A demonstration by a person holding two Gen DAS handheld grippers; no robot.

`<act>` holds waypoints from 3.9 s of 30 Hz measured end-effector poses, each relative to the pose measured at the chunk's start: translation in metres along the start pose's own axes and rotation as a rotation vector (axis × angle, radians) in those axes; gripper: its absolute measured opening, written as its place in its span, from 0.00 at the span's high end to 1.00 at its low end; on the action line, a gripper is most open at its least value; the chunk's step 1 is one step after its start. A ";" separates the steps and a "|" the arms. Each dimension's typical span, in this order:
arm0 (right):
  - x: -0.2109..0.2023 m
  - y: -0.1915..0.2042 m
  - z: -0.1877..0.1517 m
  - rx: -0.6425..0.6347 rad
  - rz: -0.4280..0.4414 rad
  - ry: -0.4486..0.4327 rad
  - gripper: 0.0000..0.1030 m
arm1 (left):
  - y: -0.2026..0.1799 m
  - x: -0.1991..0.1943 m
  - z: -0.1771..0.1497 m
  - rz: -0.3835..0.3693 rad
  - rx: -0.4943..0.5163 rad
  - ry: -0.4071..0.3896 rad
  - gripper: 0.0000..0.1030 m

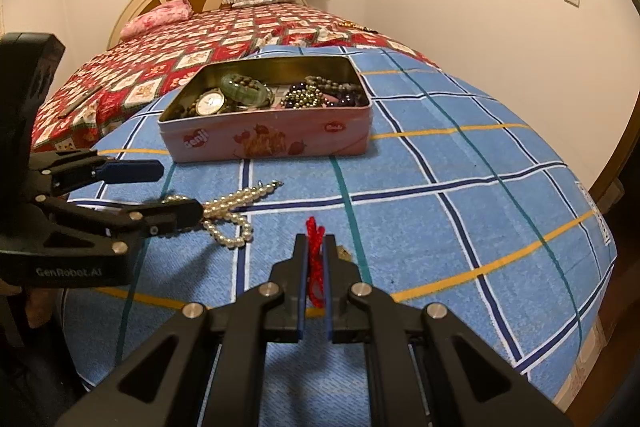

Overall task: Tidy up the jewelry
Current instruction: 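Grasp the red tassel pendant with the right tool while the left grasps the pearl necklace, then carry the pearl necklace and red tassel pendant into the tin, then open both tools to release the necklace and pendant in the tin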

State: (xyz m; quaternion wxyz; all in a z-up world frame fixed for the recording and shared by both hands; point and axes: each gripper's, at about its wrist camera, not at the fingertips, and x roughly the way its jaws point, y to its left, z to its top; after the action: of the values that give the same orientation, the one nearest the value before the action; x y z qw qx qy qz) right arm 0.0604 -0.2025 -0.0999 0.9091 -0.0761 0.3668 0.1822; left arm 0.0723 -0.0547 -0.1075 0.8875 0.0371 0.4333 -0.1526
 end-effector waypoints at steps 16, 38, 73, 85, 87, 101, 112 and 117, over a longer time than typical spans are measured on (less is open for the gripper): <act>-0.010 0.005 0.018 -0.033 0.011 -0.045 0.92 | -0.005 -0.020 0.013 -0.051 0.047 -0.042 0.95; -0.019 0.011 0.113 -0.119 0.025 -0.186 0.92 | 0.051 -0.060 0.094 0.055 0.036 -0.202 0.95; 0.072 0.001 0.153 -0.079 0.047 -0.085 0.92 | 0.075 0.015 0.119 0.101 -0.007 -0.114 0.95; 0.099 0.003 0.145 -0.092 0.049 -0.010 0.90 | 0.079 0.025 0.113 0.084 -0.020 -0.083 0.93; 0.099 0.003 0.143 -0.091 0.038 -0.012 0.83 | 0.079 0.025 0.113 0.101 -0.023 -0.079 0.81; 0.063 -0.001 0.130 -0.056 -0.033 -0.066 0.45 | 0.091 -0.010 0.099 0.140 -0.096 -0.160 0.26; 0.029 0.005 0.122 -0.040 -0.027 -0.125 0.41 | 0.087 -0.036 0.088 0.159 -0.117 -0.203 0.26; 0.027 0.008 0.123 -0.045 -0.026 -0.135 0.39 | 0.087 -0.038 0.087 0.159 -0.121 -0.202 0.26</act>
State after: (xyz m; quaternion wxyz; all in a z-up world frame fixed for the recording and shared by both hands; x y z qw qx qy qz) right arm 0.1533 -0.1544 -0.0302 0.9322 -0.0888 0.2993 0.1830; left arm 0.1430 0.0202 -0.0293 0.9364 0.0020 0.3460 -0.0585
